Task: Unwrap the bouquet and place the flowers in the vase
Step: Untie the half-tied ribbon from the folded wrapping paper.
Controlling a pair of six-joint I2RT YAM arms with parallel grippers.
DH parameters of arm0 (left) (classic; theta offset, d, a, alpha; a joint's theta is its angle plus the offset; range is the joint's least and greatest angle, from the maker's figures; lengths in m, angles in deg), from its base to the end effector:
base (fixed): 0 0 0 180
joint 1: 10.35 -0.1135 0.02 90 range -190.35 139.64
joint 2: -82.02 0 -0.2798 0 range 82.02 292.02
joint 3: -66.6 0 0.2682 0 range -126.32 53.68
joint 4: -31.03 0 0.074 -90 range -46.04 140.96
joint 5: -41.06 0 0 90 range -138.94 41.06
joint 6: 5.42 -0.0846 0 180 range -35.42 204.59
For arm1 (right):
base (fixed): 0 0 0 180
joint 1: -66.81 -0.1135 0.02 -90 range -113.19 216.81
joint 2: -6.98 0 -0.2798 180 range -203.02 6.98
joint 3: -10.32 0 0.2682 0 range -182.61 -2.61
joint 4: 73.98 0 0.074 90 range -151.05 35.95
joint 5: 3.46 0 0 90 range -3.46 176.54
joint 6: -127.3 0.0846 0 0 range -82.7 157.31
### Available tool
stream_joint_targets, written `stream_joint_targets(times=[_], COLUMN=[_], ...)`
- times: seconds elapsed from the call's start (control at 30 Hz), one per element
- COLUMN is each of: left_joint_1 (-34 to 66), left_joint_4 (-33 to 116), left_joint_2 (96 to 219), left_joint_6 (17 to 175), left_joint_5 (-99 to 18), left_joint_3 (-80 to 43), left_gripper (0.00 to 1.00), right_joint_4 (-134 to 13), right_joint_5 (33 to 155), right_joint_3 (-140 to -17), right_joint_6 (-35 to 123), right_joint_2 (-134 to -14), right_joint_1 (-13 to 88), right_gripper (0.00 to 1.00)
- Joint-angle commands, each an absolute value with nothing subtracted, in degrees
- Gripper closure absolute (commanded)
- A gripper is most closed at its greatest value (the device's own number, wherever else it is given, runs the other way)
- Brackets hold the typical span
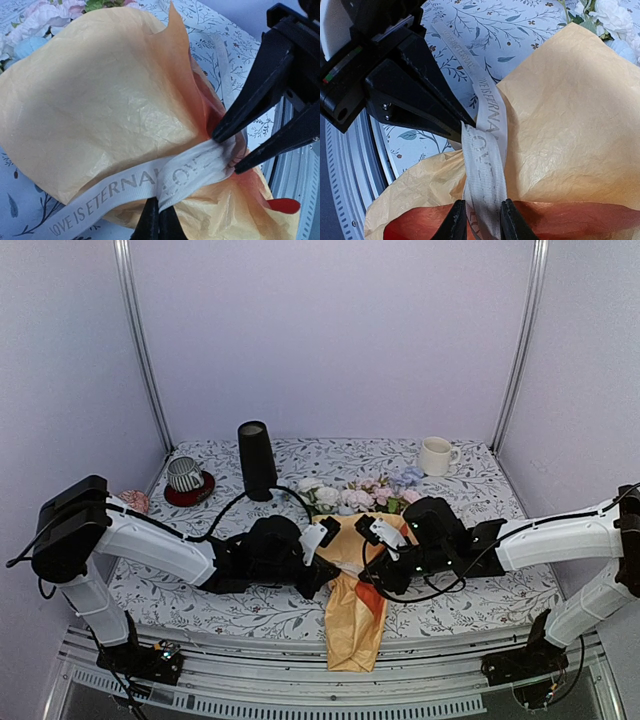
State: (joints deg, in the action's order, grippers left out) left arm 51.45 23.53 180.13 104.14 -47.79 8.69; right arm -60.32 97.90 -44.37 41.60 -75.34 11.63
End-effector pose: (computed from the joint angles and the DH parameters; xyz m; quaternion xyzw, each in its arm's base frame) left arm 0.1865 -0.3514 0.1317 0.3207 0.8168 -0.3192 0.3578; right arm 0.1794 0.2871 0.1628 -0.4263 0.8011 0.2819 0.3116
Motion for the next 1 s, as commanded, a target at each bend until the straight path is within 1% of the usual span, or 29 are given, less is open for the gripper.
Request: stream_joint_targets(times=[0.0, 0.2, 0.23, 0.27, 0.3, 0.37, 0.4, 0.53, 0.83, 0.9, 0.97], left_joint_1=[50.7, 50.5, 50.5, 50.3, 50.2, 50.1, 50.0, 50.0, 50.0, 50.1, 50.1], left_joint_4=[22.1, 22.5, 22.6, 22.5, 22.5, 22.5, 22.5, 22.3, 22.2, 22.2, 22.1], left_joint_2=[178.4, 177.9, 177.7, 177.6, 177.4, 177.3, 177.3, 177.4, 177.3, 177.4, 177.3], left_joint_6=[103.7, 104.3, 104.4, 104.6, 104.6, 104.6, 104.7, 104.7, 104.9, 105.0, 105.1], left_joint_5=[-47.1, -48.8, -49.0, -49.0, -49.0, -48.9, -48.9, -48.4, -48.0, -48.1, -48.2], left_joint_3=[9.5, 9.9, 10.0, 10.2, 10.3, 10.4, 10.4, 10.3, 10.1, 10.2, 10.2], left_gripper=[1.00, 1.00, 1.00, 1.00, 1.00, 1.00, 1.00, 1.00, 1.00, 1.00, 1.00], right_joint_4=[-58.9, -58.5, -58.5, -58.5, -58.5, -58.5, -58.5, -58.1, -57.1, -56.9, -56.7], right_joint_5=[97.3, 96.2, 96.2, 96.2, 96.2, 96.5, 96.6, 97.3, 96.6, 96.5, 96.4], right_joint_3=[-45.9, -45.2, -44.9, -44.5, -44.2, -43.7, -43.4, -43.2, -44.4, -44.4, -44.5], right_joint_6=[40.6, 40.7, 40.8, 40.8, 40.9, 41.0, 41.0, 40.7, 40.0, 39.9, 39.9], right_joint_2=[-76.6, -74.3, -73.6, -73.0, -72.3, -71.5, -71.2, -70.9, -73.7, -74.2, -74.4], right_joint_1=[10.8, 10.8, 10.8, 10.8, 10.8, 10.8, 10.7, 10.8, 10.3, 10.2, 10.2], right_gripper=[0.74, 0.80, 0.83, 0.84, 0.83, 0.75, 0.73, 0.68, 0.66, 0.68, 0.72])
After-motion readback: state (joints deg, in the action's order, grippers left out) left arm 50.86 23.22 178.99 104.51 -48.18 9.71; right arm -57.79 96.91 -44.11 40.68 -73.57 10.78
